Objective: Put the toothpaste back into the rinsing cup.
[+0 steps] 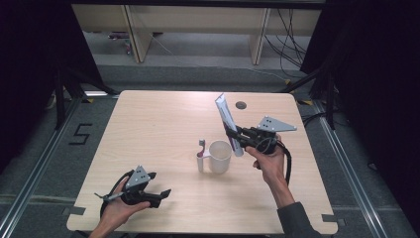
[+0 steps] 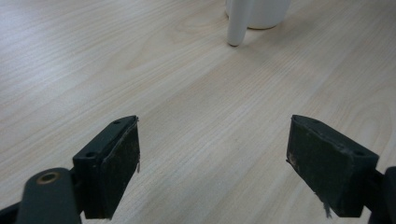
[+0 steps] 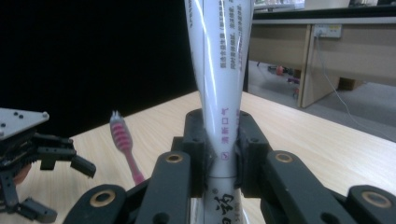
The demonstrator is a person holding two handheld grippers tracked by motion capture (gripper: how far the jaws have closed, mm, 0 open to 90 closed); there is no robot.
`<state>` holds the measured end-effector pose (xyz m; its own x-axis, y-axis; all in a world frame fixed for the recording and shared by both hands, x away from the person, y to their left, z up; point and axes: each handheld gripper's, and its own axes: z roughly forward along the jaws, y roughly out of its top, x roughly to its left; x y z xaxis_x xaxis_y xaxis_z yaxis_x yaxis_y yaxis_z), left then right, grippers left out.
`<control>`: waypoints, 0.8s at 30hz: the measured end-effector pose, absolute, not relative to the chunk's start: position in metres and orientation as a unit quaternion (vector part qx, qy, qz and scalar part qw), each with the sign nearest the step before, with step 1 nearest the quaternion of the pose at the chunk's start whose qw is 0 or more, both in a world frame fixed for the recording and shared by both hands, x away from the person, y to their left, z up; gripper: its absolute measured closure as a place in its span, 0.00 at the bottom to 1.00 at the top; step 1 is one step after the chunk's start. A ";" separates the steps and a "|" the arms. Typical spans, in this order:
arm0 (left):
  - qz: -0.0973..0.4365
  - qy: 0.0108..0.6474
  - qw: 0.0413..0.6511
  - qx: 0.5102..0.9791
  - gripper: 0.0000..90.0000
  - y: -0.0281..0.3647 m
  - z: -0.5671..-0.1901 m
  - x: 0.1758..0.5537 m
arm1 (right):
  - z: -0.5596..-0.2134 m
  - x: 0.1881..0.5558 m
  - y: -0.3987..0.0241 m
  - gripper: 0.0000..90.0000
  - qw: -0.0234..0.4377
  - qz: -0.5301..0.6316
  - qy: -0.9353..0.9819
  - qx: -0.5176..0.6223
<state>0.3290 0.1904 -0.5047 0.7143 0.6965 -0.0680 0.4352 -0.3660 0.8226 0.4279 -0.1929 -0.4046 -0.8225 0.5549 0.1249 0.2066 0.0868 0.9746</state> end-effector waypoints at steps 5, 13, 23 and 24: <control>0.146 0.346 0.443 0.814 0.19 0.190 -0.505 0.329 | -0.407 0.435 -0.183 0.86 0.136 0.629 0.720 0.260; 0.149 0.340 0.436 0.820 0.19 0.191 -0.506 0.329 | -0.417 0.441 -0.173 0.86 0.123 0.634 0.716 0.266; 0.148 0.339 0.438 0.819 0.19 0.191 -0.506 0.329 | -0.431 0.446 -0.165 0.86 0.121 0.638 0.714 0.263; 0.147 0.340 0.439 0.818 0.19 0.191 -0.506 0.329 | -0.432 0.445 -0.165 0.86 0.119 0.636 0.715 0.266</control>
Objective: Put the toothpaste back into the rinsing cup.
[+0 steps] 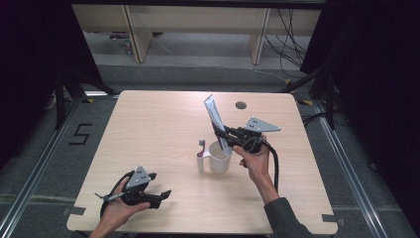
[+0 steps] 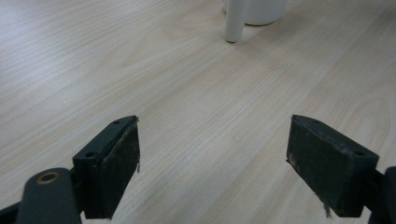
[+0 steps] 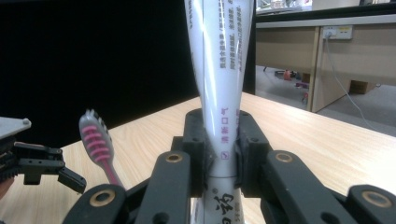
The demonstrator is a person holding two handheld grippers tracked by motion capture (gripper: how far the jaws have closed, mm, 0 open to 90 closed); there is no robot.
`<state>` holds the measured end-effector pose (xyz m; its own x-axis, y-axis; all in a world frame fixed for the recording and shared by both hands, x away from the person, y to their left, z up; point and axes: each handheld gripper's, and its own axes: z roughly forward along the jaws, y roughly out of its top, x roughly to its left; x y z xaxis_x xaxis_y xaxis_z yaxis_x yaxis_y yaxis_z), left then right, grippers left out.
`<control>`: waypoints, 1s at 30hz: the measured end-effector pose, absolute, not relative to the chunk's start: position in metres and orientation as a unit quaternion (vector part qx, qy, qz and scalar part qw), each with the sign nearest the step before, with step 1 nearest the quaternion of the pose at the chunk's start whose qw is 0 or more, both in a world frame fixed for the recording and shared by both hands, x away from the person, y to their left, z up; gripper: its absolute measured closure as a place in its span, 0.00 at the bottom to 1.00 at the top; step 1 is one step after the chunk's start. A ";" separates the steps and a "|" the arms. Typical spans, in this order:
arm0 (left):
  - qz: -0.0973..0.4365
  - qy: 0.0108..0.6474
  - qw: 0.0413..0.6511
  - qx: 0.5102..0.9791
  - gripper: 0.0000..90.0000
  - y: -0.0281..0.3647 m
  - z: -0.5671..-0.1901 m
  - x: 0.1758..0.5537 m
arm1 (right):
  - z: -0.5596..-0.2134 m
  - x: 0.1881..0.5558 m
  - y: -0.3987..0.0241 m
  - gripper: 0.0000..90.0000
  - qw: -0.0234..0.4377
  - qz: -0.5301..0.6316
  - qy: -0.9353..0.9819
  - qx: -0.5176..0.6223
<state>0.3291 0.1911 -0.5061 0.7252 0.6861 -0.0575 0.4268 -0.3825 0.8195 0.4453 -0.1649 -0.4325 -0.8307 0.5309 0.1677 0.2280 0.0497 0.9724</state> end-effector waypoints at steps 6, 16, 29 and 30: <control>0.150 0.340 0.436 0.820 0.19 0.191 -0.506 0.329 | -0.442 0.444 -0.163 0.86 0.116 0.629 0.722 0.262; 0.145 0.343 0.441 0.817 0.19 0.190 -0.507 0.328 | -0.454 0.443 -0.164 0.86 0.125 0.629 0.726 0.250; 0.148 0.342 0.429 0.823 0.19 0.191 -0.506 0.327 | -0.465 0.439 -0.166 0.86 0.125 0.623 0.732 0.246; 0.147 0.344 0.432 0.821 0.19 0.191 -0.506 0.327 | -0.466 0.439 -0.166 0.86 0.122 0.622 0.733 0.244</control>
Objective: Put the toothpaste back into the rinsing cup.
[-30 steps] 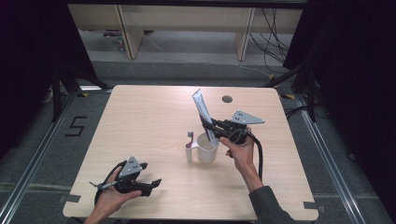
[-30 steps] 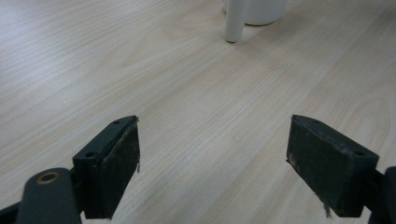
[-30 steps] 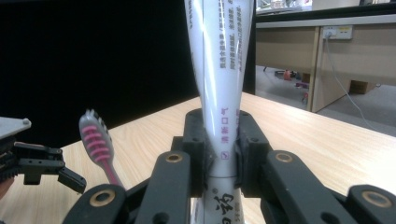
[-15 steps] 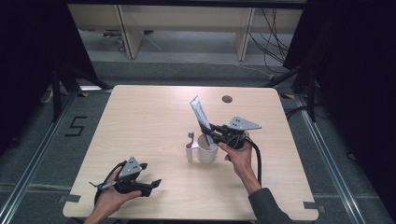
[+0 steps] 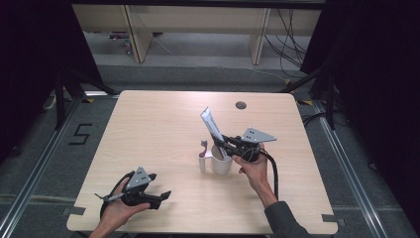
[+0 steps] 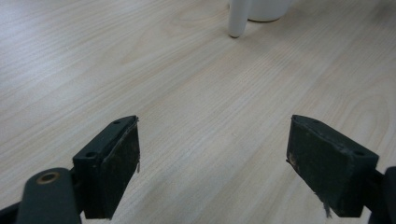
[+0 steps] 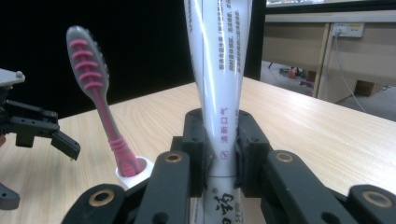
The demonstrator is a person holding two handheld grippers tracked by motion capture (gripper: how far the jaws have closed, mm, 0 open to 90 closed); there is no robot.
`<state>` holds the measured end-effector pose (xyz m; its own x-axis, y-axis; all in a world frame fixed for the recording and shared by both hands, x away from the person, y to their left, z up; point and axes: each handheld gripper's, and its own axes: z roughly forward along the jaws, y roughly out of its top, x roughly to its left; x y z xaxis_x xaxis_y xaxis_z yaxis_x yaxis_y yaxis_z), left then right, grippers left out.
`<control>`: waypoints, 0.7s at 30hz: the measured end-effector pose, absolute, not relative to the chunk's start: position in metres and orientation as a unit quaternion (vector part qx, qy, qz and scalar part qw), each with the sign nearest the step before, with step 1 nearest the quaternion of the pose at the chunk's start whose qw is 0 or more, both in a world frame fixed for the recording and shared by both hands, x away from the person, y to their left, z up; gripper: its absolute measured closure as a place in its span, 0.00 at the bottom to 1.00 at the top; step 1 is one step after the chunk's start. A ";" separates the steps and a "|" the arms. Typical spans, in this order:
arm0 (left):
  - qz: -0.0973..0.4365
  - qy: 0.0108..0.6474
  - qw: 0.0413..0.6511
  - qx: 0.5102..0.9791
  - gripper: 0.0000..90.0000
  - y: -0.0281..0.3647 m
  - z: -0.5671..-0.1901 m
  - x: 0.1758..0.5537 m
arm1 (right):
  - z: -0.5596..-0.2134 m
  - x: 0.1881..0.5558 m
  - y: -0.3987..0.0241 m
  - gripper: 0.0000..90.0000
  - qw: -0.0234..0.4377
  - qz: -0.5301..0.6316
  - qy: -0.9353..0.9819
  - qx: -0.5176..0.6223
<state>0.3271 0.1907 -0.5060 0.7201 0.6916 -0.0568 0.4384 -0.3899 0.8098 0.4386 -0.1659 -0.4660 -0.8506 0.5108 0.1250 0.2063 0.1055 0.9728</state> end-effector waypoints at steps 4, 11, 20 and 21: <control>0.146 0.341 0.430 0.823 0.19 0.191 -0.506 0.327 | -0.470 0.440 -0.165 0.86 0.123 0.623 0.737 0.233; 0.146 0.341 0.436 0.820 0.19 0.191 -0.506 0.327 | -0.470 0.441 -0.166 0.86 0.118 0.618 0.743 0.230; 0.146 0.344 0.436 0.819 0.19 0.191 -0.506 0.326 | -0.470 0.442 -0.167 0.86 0.127 0.598 0.763 0.212; 0.146 0.344 0.436 0.819 0.19 0.191 -0.506 0.326 | -0.470 0.441 -0.166 0.86 0.121 0.595 0.764 0.218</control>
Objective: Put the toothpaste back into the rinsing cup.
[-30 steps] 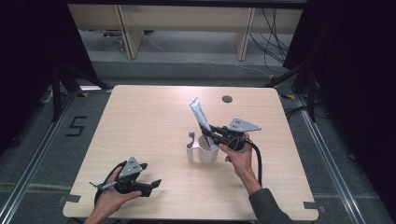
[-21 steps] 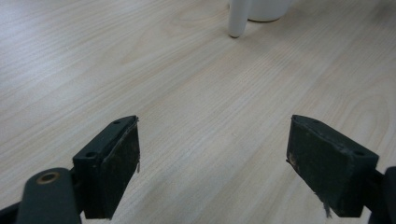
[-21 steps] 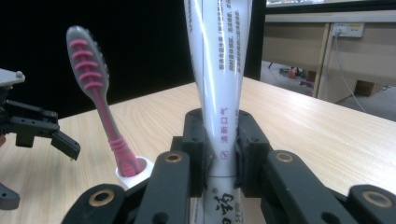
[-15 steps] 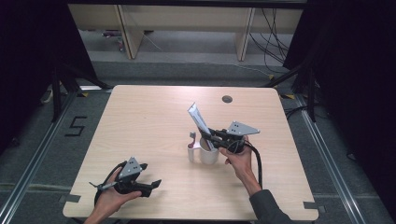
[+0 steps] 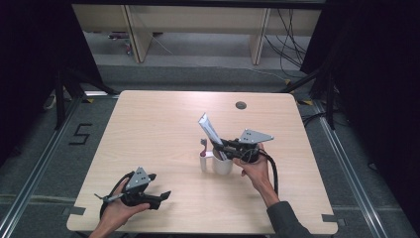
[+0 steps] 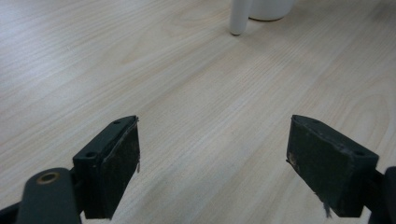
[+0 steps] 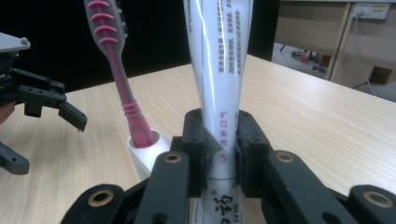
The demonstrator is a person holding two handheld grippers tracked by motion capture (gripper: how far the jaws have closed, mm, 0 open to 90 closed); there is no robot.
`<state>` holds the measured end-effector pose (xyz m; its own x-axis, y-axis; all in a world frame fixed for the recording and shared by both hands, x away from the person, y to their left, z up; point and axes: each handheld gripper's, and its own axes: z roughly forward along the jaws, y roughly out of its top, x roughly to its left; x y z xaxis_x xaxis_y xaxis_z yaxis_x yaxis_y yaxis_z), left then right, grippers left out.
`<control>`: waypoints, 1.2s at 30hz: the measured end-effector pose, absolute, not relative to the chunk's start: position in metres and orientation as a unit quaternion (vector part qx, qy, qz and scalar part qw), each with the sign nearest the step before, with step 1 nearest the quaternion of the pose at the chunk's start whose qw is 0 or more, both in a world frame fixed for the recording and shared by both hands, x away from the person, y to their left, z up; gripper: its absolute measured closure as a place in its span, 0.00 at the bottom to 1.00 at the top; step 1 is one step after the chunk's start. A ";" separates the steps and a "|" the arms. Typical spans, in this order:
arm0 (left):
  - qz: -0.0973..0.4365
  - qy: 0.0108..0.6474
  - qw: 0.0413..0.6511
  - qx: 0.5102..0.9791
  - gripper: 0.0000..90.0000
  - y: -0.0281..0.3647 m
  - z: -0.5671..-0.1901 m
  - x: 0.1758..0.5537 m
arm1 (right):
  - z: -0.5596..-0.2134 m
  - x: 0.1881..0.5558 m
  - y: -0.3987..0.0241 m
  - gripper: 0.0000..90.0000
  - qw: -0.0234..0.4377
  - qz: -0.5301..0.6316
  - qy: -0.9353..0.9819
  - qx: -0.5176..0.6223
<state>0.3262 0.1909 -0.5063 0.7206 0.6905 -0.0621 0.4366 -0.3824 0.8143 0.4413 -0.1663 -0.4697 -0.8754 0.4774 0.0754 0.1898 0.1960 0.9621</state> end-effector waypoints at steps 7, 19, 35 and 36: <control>0.145 0.346 0.438 0.817 0.19 0.191 -0.506 0.326 | -0.467 0.439 -0.169 0.85 0.118 0.578 0.778 0.217; 0.145 0.345 0.438 0.817 0.19 0.191 -0.507 0.325 | -0.471 0.439 -0.170 0.84 0.131 0.535 0.811 0.197; 0.146 0.344 0.437 0.818 0.19 0.191 -0.507 0.325 | -0.464 0.432 -0.175 0.79 0.147 0.529 0.811 0.202; 0.146 0.344 0.437 0.818 0.19 0.191 -0.507 0.325 | -0.462 0.431 -0.176 0.78 0.143 0.525 0.815 0.200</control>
<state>0.3248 0.1913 -0.5068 0.7203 0.6909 -0.0612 0.4350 -0.3813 0.8157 0.4311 -0.1763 -0.4623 -0.8792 0.4759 -0.0243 0.1748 0.3695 0.9126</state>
